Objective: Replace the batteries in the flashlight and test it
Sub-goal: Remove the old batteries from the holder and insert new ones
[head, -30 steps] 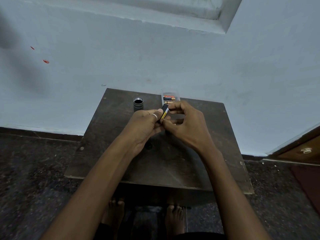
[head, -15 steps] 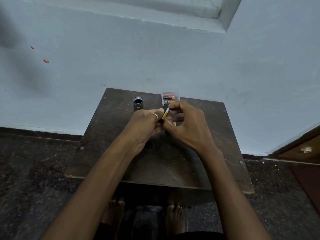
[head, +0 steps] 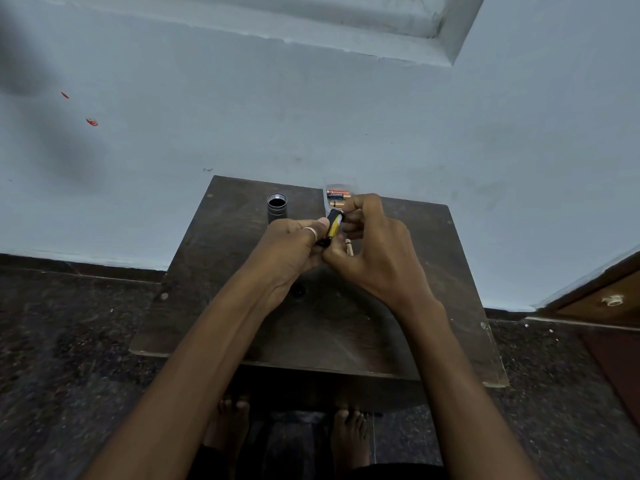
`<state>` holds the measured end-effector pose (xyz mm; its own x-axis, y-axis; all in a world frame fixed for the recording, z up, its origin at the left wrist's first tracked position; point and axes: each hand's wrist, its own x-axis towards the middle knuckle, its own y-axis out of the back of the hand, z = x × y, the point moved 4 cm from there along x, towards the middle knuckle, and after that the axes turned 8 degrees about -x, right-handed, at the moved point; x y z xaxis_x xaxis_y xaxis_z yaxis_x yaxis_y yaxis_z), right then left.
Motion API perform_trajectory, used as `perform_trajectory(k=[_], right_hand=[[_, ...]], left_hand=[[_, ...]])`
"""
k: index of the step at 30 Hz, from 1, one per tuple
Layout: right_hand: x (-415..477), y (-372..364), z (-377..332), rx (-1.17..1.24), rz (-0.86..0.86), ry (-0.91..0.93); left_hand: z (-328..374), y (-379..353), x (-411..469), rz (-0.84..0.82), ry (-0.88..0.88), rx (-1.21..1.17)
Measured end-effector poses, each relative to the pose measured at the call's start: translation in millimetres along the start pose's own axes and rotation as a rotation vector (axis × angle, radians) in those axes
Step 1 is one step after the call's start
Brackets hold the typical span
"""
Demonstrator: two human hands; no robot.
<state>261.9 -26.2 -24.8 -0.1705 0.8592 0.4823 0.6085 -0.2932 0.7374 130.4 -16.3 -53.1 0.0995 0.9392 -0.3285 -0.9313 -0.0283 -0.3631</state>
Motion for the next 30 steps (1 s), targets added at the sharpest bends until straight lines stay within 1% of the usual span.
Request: perform_trajectory(k=[3,9,13,14,15,18,19,20,22,23,24,27,28,30], right_hand=[[1,0,4,0.117,-0.022,-0.068],[4,-8,13,0.190,-0.154,-0.071],[6,-9,18,0.236,-0.120,-0.107],[6,-9,19,0.284,-0.102,-0.141],[7,-9,21,0.376,-0.077,-0.211],[8,-4,32,0.798,0.006,-0.543],[8,-2,36,0.887,0.020,-0.635],[7,-1,41,0.955,0.024,-0.707],[3,-3,51,0.994,0.014,-0.800],[1,-4,55,0.941,0.005,-0.820],[-1,-6,62,0.801,-0.014,-0.815],[-4,-8,73,0.147,-0.154,-0.682],[-5,-8,71,-0.025,-0.197,-0.629],[-6,-11,65,-0.214,-0.259,-0.566]], left_hand=[[1,0,0,0.021,0.000,-0.046],[1,5,2,0.071,0.031,-0.081],[3,2,0,0.050,0.027,-0.131],[4,2,0,0.044,0.028,-0.151],[4,1,0,0.040,0.033,-0.168],[3,0,0,0.040,0.061,-0.208],[3,1,0,0.044,0.067,-0.215],[3,1,0,0.047,0.070,-0.219],[2,1,1,0.053,0.076,-0.223],[2,1,1,0.054,0.079,-0.221],[2,0,1,0.055,0.082,-0.217],[1,-3,1,0.056,0.081,-0.190],[0,-4,1,0.053,0.082,-0.181],[-1,-6,0,0.044,0.088,-0.173]])
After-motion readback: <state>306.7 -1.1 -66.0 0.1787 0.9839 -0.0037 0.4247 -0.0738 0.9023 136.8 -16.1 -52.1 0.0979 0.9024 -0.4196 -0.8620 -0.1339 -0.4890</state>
